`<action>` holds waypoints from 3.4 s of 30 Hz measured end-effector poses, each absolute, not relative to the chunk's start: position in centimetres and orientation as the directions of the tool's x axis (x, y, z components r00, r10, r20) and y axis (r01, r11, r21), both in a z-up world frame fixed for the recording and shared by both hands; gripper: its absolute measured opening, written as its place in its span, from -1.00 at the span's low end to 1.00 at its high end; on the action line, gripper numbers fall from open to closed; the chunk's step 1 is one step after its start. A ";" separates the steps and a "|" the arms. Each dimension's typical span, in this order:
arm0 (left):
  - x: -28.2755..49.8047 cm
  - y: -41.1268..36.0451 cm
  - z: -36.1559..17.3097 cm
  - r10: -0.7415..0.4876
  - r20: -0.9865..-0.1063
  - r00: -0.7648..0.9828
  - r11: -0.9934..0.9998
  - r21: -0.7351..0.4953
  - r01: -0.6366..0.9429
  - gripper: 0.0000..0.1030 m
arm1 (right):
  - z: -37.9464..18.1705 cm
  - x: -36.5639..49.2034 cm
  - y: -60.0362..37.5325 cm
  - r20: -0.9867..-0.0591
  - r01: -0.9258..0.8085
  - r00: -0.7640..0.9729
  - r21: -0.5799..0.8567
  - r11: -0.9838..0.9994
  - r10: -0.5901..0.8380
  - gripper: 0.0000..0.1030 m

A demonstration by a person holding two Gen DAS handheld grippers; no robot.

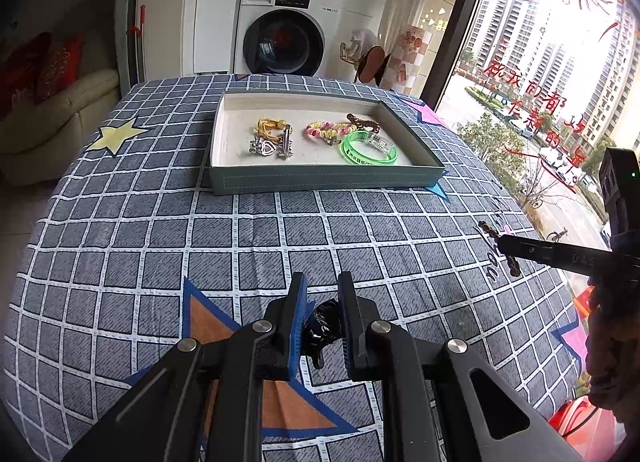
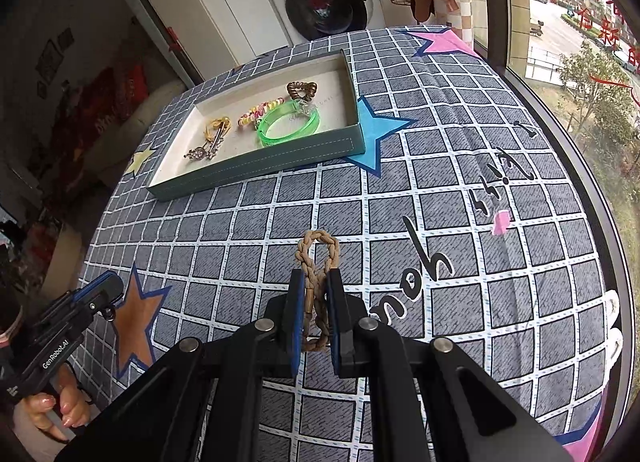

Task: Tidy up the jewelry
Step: 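Lift the hair tie with the left tool while the right tool carries the braided bracelet toward the tray, then lower the hair tie into the tray with the left tool while the right tool releases the braided bracelet there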

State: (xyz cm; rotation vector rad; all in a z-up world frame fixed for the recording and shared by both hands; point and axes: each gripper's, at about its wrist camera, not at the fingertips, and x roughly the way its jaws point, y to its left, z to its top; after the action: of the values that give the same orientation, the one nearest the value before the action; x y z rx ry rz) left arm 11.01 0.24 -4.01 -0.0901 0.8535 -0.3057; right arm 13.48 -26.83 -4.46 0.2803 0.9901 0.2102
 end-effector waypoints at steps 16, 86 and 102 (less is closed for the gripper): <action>14.4 -0.4 -2.7 -0.288 -0.720 0.632 0.955 -0.170 0.242 -0.45 | -2.2 16.8 -26.1 -0.760 -0.092 0.551 0.355 0.930 0.344 -0.77; 32.5 -4.2 -8.4 -0.054 -0.763 0.644 0.989 0.048 0.141 -0.44 | -7.9 34.6 -21.2 -0.823 -0.130 0.478 0.281 0.951 0.308 -0.73; 32.2 -4.2 -7.3 -0.031 -0.749 0.662 0.989 0.073 0.129 -0.44 | -7.0 34.2 -22.5 -0.783 -0.091 0.488 0.395 0.914 0.386 -0.25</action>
State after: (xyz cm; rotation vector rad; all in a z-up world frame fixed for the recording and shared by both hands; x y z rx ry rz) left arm 32.20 -4.22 -7.33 0.1233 0.8430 -0.0907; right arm 34.25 -22.47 -7.03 0.3205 1.0245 0.2961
